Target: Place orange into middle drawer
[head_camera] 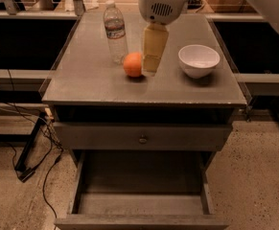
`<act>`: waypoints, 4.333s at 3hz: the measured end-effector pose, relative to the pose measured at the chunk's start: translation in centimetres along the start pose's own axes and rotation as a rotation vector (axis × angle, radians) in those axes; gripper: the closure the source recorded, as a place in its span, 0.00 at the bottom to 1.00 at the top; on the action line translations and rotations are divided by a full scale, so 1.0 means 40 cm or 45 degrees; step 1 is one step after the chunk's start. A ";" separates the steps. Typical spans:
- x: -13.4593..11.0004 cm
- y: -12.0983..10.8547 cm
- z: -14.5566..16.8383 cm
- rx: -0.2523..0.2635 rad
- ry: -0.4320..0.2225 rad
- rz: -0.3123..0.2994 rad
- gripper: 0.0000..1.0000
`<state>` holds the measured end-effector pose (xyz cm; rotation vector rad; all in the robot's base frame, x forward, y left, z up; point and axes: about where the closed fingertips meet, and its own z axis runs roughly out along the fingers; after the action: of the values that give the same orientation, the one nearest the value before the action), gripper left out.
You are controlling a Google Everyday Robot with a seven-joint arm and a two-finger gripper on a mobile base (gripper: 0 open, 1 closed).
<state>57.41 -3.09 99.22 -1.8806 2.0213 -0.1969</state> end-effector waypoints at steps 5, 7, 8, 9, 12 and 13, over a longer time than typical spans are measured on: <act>-0.123 -0.127 0.159 -0.097 -0.127 0.067 0.00; -0.126 -0.142 0.202 -0.137 -0.107 0.103 0.00; -0.131 -0.157 0.226 -0.154 -0.131 0.117 0.00; -0.125 -0.180 0.262 -0.166 -0.129 0.156 0.00; 0.057 -0.189 0.367 -0.225 -0.042 0.394 0.00; 0.057 -0.189 0.367 -0.224 -0.042 0.394 0.00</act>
Offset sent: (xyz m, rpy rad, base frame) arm 0.0509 0.0223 -0.0202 0.0229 0.0520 -0.0358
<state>69.67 -3.89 87.93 -1.6229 2.3367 0.0973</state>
